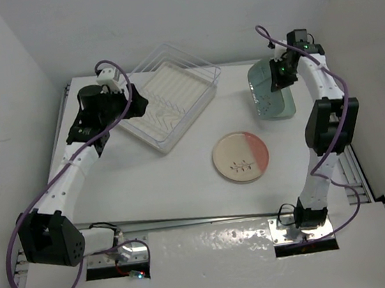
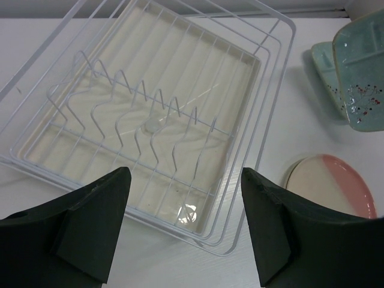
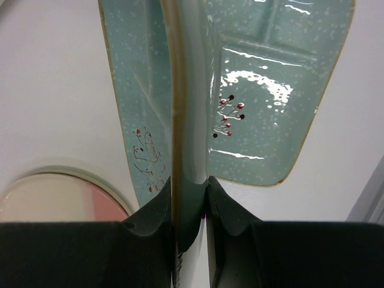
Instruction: Unload the plates from the dish rack
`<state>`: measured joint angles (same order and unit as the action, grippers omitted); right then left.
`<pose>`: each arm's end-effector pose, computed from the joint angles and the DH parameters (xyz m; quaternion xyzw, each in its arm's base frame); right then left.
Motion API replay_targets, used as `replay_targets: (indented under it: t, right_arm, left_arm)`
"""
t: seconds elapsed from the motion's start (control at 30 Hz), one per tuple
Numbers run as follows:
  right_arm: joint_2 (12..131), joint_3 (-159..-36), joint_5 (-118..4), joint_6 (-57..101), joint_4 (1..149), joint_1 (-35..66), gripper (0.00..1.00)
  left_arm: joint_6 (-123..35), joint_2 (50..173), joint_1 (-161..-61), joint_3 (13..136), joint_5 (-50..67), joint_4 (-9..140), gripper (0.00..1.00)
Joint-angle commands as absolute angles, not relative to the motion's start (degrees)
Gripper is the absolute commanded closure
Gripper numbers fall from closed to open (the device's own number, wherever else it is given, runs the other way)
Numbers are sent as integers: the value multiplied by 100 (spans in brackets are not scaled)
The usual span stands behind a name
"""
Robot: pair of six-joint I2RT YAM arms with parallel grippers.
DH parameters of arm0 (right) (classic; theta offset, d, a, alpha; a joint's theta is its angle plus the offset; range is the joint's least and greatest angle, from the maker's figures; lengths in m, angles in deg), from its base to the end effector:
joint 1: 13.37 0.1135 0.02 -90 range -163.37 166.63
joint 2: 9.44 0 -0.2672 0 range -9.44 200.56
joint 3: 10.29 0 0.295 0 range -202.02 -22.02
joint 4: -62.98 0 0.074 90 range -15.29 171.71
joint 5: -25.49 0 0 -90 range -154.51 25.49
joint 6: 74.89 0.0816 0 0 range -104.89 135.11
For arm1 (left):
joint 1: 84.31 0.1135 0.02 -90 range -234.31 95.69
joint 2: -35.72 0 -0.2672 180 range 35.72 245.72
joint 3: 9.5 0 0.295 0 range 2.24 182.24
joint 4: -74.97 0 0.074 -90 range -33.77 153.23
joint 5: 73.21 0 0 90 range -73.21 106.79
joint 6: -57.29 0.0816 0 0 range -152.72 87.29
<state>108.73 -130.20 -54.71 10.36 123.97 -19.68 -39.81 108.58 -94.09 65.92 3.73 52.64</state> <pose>0.5183 -0.0433 0.2253 -0.0096 0.9609 0.0565 0.2709 0.3717 -0.0828 0.3301 0.0844 0.8109 -0.1759 0.5516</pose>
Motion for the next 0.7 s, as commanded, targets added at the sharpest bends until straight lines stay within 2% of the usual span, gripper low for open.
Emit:
replay_targets:
  t: [0.0, 0.33, 0.67]
  right_arm:
    - [10728, -13469, -5502, 1054, 11831, -2137, 100]
    - [10895, -13689, -5511, 1010, 11787, -2295, 100]
    - [11079, -13681, -4897, 1125, 11558, -2700, 100]
  left_arm:
    - [-3904, 10796, -9424, 6578, 317, 5401, 28]
    - [-3913, 10902, -9433, 6526, 308, 5383, 28]
    - [-3975, 10972, -9424, 6561, 256, 5392, 28]
